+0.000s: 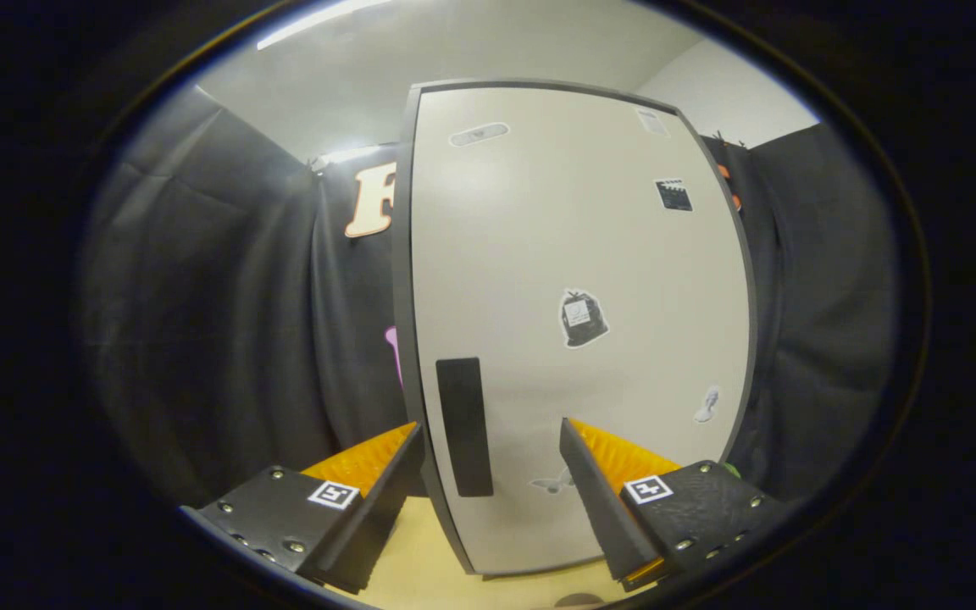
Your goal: Open the shoe cabinet door, grab the shoes and put them into the shoe cabinet, then close the shoe cabinet door.
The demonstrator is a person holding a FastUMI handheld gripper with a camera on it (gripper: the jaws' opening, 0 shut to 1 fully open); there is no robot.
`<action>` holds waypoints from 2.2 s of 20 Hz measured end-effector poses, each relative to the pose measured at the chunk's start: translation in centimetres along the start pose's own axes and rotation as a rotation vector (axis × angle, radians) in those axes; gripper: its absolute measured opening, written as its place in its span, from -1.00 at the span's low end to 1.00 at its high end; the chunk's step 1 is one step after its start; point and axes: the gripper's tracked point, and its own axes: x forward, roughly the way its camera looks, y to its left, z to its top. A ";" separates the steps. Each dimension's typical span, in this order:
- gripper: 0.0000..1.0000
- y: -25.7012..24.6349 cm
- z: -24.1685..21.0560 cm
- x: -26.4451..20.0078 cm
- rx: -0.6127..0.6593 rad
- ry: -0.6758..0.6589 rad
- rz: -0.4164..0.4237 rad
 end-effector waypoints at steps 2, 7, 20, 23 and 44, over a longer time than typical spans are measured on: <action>0.96 0.1 -0.1 0.2 0.001 0.003 0.001; 0.96 0.4 -0.3 0.7 0.003 0.004 0.006; 0.95 1.2 -2.2 4.5 -0.007 0.038 -0.012; 0.59 1.6 -2.1 4.9 0.000 0.020 -0.002; -0.37 0.6 -1.4 0.2 -0.029 -0.022 -0.055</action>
